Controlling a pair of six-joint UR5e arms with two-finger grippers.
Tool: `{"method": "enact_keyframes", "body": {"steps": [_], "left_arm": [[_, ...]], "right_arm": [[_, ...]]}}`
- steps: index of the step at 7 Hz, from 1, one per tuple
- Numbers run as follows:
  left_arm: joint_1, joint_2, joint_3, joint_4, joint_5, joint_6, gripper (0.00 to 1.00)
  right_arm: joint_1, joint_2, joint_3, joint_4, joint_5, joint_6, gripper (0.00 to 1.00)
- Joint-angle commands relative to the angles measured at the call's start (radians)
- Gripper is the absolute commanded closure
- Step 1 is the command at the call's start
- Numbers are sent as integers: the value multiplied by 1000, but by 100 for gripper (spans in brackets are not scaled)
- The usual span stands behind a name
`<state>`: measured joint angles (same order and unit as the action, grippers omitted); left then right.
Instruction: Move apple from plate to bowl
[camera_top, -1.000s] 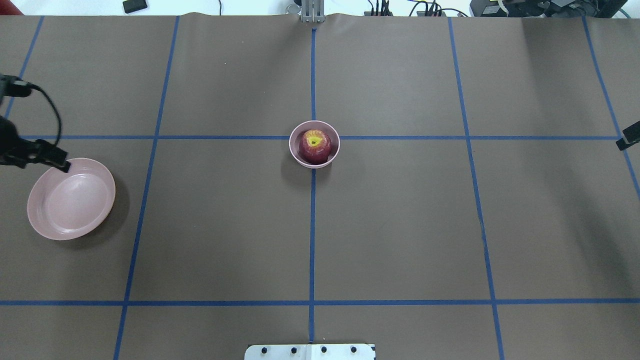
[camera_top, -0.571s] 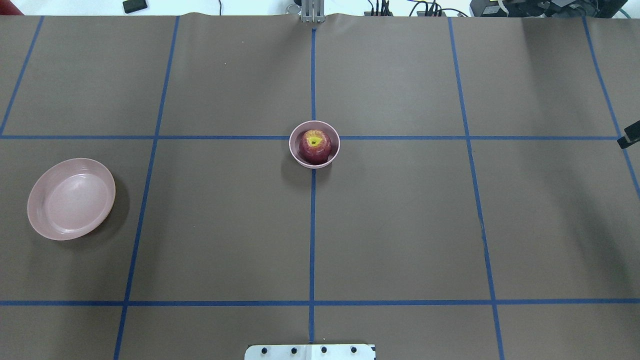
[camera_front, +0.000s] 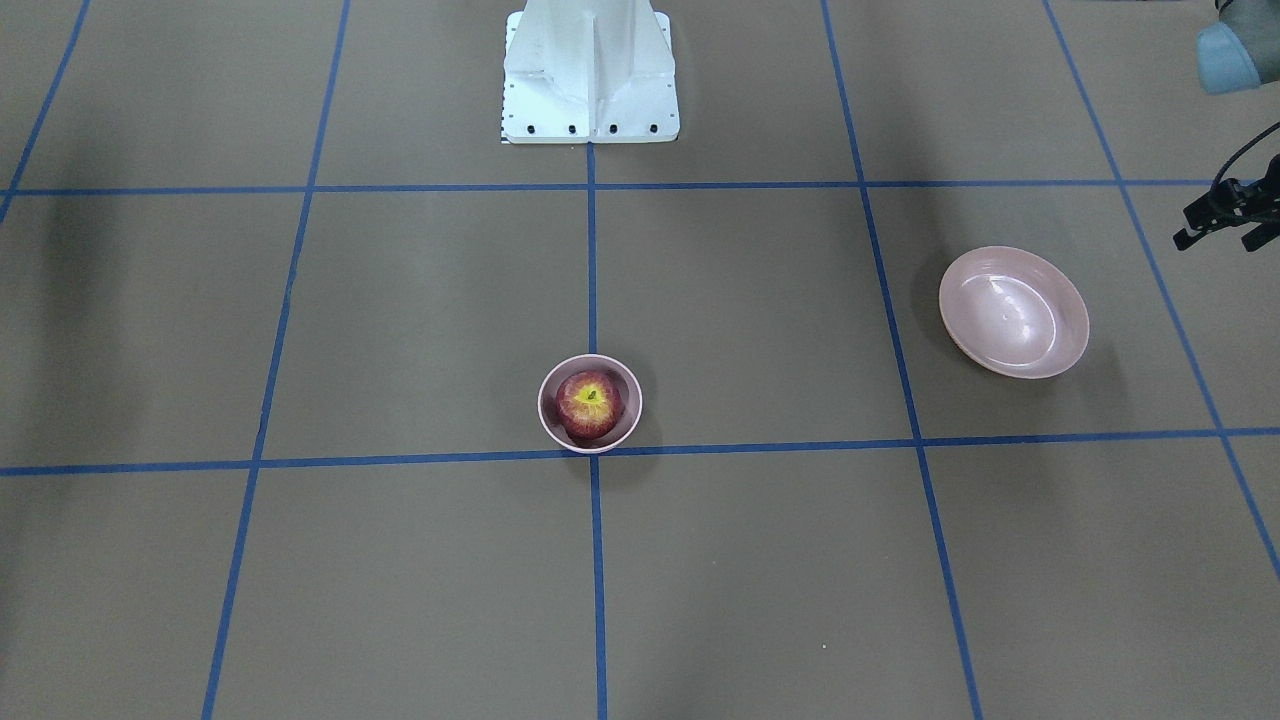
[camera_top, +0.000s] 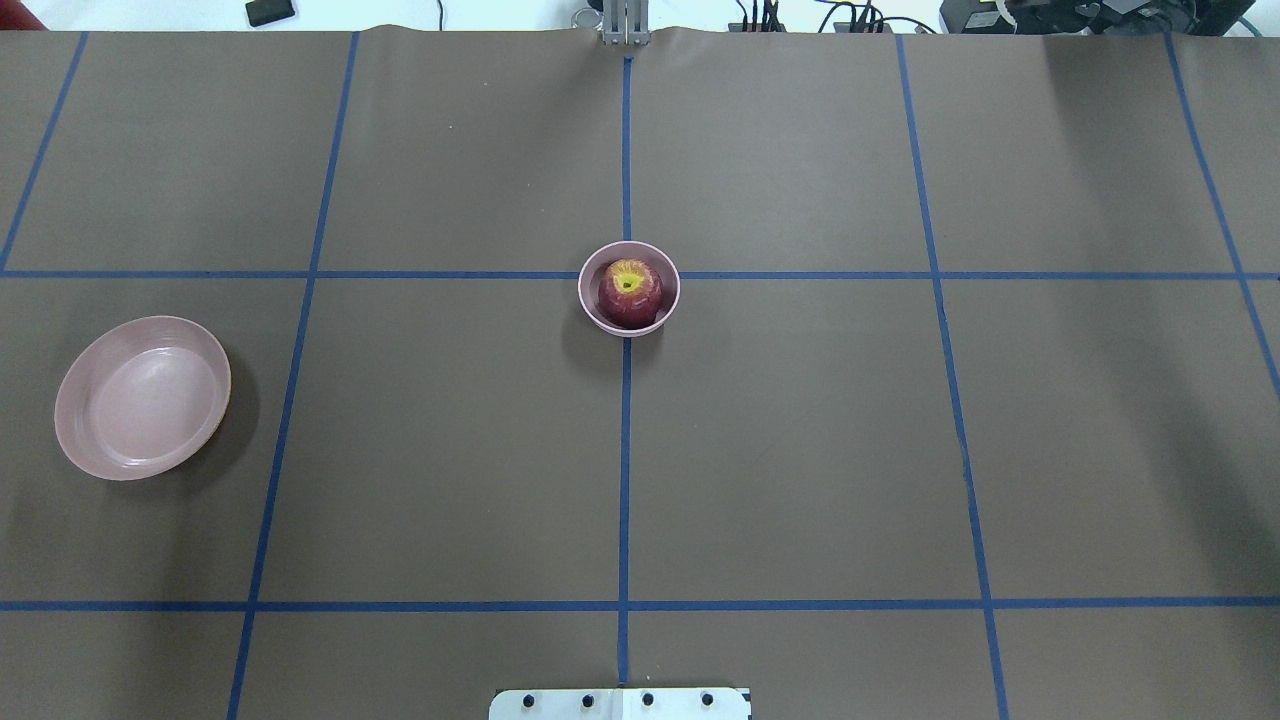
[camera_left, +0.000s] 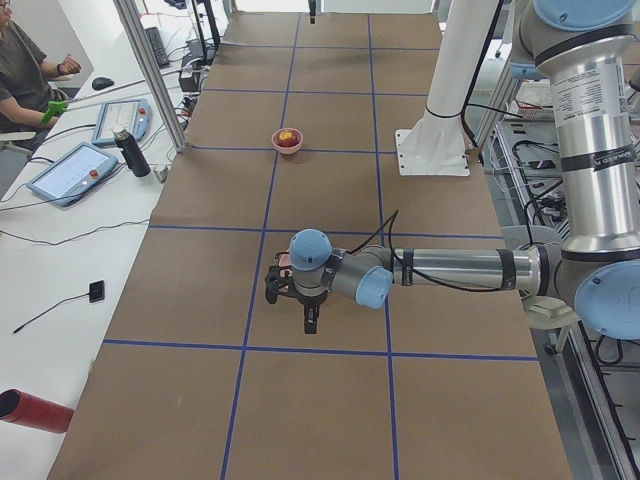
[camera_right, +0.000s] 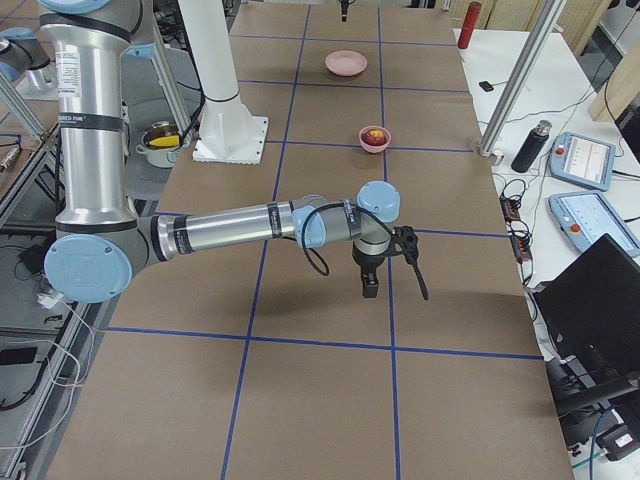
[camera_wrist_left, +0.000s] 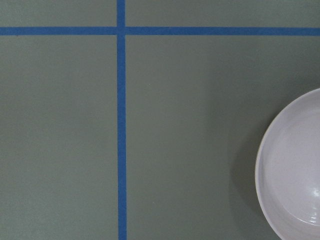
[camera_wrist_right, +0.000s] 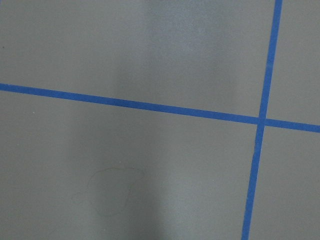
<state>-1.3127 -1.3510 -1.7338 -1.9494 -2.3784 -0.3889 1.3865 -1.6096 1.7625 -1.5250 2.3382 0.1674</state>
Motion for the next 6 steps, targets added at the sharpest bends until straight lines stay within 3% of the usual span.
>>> {"method": "enact_keyframes", "body": {"steps": [1, 3, 6], "left_arm": [[-2, -5, -10, -2, -13, -5, 2], [-41, -36, -18, 0, -10, -8, 2], [-53, -71, 5, 13, -4, -7, 2]], "right_arm": [[11, -39, 2, 0, -3, -3, 0], [41, -129, 64, 2, -3, -14, 0], [42, -135, 39, -3, -23, -85, 0]]}}
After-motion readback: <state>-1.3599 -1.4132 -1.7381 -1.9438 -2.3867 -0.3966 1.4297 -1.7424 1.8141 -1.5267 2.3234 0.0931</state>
